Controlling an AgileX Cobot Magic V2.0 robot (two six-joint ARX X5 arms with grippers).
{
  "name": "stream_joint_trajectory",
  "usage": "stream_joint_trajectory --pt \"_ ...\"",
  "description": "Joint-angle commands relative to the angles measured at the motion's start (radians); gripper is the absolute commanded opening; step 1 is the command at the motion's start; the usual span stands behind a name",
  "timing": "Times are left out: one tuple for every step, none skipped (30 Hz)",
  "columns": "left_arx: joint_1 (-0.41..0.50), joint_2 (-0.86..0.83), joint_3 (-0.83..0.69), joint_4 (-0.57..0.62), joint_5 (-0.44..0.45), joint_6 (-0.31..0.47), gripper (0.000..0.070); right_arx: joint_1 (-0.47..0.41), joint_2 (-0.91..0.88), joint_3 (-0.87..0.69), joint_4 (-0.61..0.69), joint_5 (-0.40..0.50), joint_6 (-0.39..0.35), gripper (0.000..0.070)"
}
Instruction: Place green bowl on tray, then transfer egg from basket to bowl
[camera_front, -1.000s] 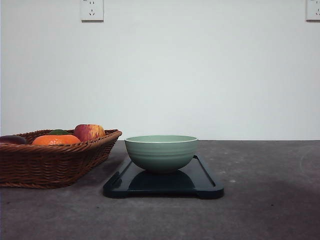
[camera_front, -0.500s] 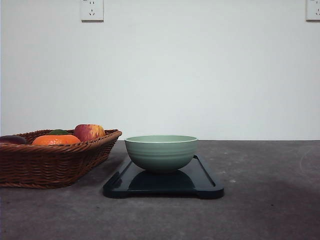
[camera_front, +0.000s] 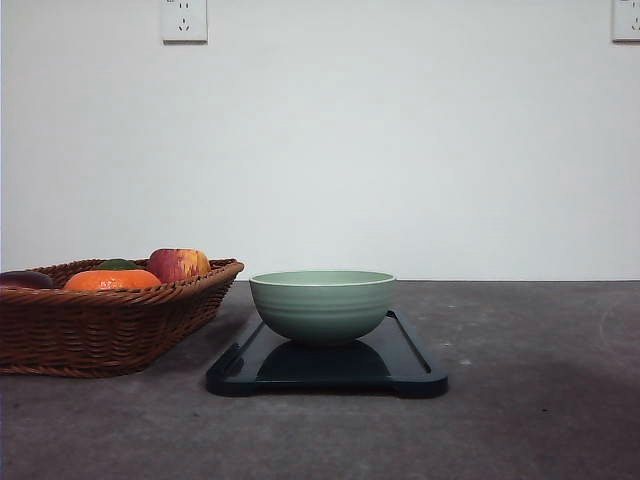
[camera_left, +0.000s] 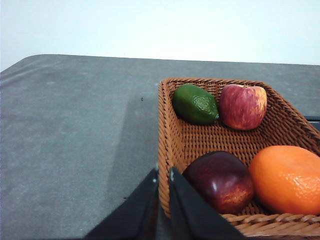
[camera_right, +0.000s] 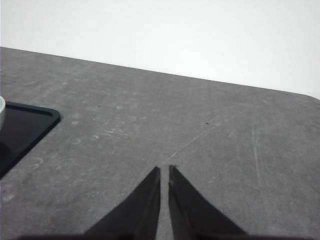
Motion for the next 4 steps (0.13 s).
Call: stream_joint_trajectory --pt "0.001 -0.002 -0.019 0.012 -0.002 0.0 0.0023 0.0 0.001 -0.004 0.011 0.0 -0.005 0.0024" --pt "0.001 -0.002 -0.019 0.012 -0.002 0.0 0.0023 0.0 0.001 -0.004 0.011 0.0 -0.005 0.0024" --pt "0.001 -0.002 -0.019 0.012 -0.002 0.0 0.0023 0.0 0.001 -0.004 0.011 0.0 -0.005 0.0024" --pt "0.001 -0.002 -0.019 0.012 -0.003 0.0 0.0023 0.0 0.001 -0.004 0.011 0.0 -0.005 0.0024"
